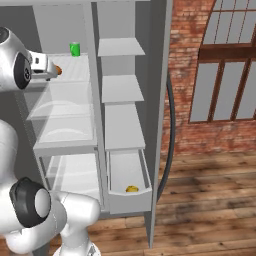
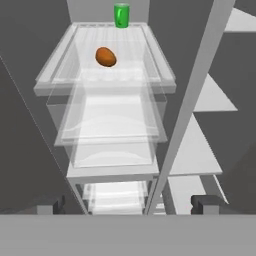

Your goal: Take the lemon and mango from the fridge shelf and place them in the freezer drawer to begin freezing them.

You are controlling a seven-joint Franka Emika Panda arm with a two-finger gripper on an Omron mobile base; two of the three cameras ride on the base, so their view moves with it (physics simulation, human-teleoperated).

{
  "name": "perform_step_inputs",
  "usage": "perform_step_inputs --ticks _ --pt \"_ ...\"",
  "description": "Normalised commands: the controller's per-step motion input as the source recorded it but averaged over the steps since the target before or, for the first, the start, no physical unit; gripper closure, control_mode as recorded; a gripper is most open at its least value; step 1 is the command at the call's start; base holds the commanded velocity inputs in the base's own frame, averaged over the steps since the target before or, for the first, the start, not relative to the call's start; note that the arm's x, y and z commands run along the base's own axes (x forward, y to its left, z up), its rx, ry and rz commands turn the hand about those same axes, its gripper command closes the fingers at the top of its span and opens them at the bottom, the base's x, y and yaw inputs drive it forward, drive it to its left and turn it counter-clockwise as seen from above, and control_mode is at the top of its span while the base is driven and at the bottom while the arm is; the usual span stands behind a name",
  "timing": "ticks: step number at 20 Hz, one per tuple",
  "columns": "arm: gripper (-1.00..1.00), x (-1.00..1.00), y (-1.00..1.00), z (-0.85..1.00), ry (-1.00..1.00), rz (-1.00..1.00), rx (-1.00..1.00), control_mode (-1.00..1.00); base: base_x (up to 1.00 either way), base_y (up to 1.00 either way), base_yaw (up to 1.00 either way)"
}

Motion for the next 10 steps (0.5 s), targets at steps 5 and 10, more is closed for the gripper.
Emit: perform_step_inputs --ticks 5,10 --pt "-1.00 0.22 0.20 -0.29 0.00 0.00 0.00 -1.00 0.00 0.00 0.00" --pt "-1.00 0.46 0.30 -0.01 0.00 0.00 0.02 -1.00 0.00 0.00 0.00"
